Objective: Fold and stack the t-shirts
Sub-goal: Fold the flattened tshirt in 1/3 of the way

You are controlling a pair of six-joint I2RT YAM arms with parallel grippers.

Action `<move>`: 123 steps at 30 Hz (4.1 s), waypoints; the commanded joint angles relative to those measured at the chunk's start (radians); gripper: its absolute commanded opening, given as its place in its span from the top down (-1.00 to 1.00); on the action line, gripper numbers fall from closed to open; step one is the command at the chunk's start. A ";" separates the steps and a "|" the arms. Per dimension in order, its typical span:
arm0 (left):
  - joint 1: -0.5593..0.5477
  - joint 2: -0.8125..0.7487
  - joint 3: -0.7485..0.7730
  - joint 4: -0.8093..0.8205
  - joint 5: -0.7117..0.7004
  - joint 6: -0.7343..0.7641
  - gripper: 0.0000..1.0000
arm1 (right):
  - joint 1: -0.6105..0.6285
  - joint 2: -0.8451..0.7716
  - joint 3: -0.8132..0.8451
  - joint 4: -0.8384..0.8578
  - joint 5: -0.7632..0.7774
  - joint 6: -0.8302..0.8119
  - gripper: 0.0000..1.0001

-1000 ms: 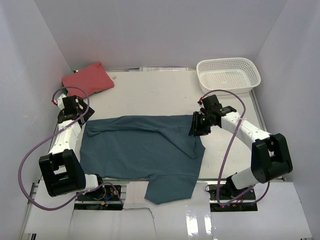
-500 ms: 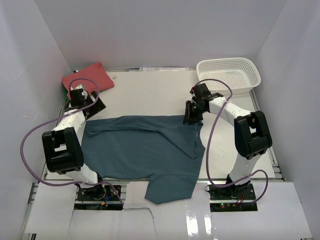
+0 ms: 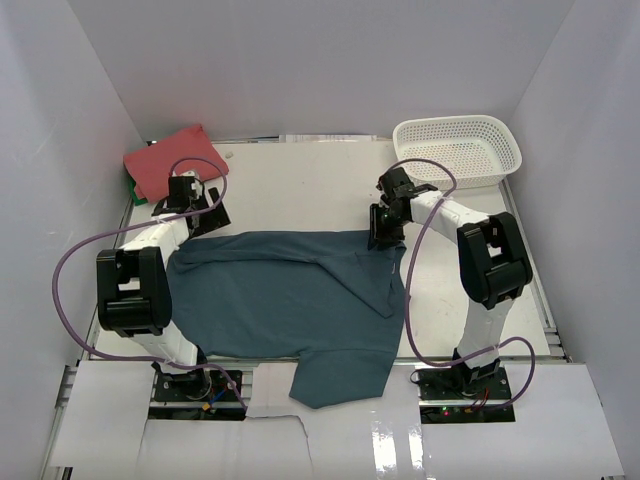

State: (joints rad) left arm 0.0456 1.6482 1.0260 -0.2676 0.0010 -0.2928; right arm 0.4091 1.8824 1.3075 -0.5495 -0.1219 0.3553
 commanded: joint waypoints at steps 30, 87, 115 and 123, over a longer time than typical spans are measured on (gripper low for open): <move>-0.029 0.105 -0.017 -0.039 -0.006 -0.075 -0.89 | -0.001 0.139 0.088 -0.004 0.021 -0.024 0.24; -0.299 0.470 0.353 -0.045 0.021 -0.272 -0.86 | -0.443 0.597 0.849 -0.280 0.133 -0.067 0.26; -0.276 0.107 0.456 -0.282 -0.023 -0.082 -0.96 | -0.245 0.115 0.438 -0.207 -0.076 -0.124 0.21; -0.217 0.151 0.439 -0.282 0.073 -0.075 -0.96 | -0.231 0.159 0.423 -0.194 -0.125 -0.134 0.20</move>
State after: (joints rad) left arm -0.1894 1.8053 1.4612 -0.5400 0.0246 -0.3882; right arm 0.1898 2.0281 1.7145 -0.7612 -0.2108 0.2440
